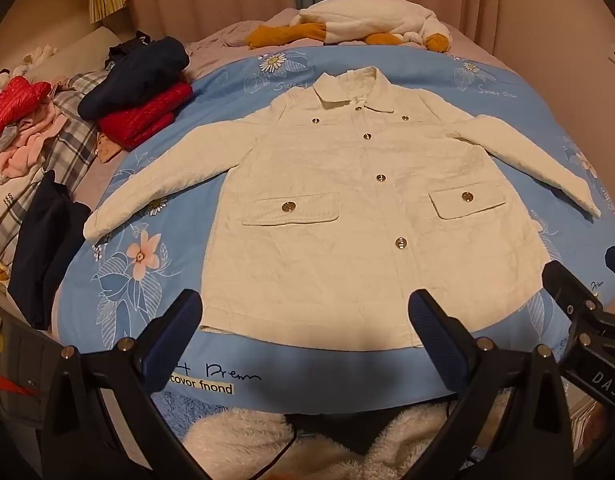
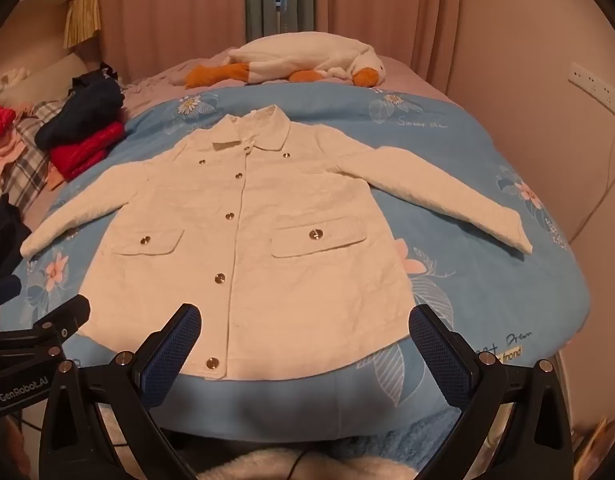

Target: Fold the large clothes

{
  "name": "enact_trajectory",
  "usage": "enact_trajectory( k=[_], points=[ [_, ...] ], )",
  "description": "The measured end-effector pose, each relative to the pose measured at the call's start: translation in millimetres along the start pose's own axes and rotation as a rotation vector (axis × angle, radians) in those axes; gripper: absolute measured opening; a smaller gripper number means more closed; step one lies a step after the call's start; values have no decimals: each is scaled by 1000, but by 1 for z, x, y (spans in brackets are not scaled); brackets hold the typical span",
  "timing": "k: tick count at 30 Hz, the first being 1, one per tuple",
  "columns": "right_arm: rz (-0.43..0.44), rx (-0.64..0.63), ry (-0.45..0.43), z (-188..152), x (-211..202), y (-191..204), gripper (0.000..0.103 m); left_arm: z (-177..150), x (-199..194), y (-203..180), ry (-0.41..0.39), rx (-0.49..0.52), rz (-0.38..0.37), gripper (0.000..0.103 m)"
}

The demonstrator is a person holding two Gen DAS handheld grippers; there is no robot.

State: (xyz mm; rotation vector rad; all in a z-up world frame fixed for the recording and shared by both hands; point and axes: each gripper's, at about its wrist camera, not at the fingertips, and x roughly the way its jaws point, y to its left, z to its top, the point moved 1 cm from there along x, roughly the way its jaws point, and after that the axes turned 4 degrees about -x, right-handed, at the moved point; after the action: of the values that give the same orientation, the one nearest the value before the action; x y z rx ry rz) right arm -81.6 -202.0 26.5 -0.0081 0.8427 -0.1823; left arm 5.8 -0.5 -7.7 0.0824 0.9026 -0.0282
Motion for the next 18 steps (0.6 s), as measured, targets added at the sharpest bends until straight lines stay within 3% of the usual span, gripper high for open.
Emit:
enact_trajectory(
  k=[18],
  points=[
    [11,4,3,3,-3,4,103,-1,1,-1,5,6,-25,103]
  ],
)
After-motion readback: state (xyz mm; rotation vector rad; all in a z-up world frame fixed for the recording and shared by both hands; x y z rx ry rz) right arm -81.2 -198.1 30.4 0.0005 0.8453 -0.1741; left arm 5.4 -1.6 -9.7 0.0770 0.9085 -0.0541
